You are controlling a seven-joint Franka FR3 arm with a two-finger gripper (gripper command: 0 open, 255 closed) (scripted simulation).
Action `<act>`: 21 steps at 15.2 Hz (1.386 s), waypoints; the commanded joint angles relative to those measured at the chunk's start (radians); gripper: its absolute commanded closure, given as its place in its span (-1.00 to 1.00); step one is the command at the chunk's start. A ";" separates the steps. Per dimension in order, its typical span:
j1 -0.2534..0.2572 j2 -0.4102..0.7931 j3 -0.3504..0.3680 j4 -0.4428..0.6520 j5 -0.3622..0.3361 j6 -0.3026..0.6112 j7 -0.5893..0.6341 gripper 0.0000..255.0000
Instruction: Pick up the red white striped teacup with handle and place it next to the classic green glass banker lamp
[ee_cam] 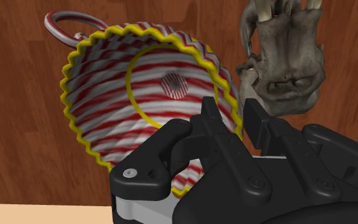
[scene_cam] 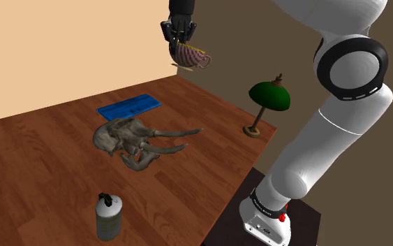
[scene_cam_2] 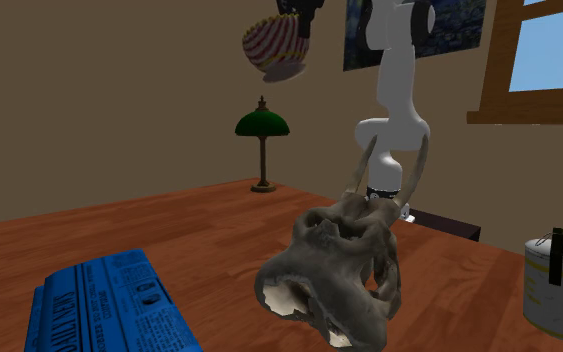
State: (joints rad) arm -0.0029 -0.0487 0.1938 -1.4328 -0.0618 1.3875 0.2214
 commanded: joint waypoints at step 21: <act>-0.112 -0.026 -0.108 0.158 -0.004 -0.169 -0.232 1.00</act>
State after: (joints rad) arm -0.0978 -0.0470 0.1046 -1.2359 -0.0689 1.2043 0.0251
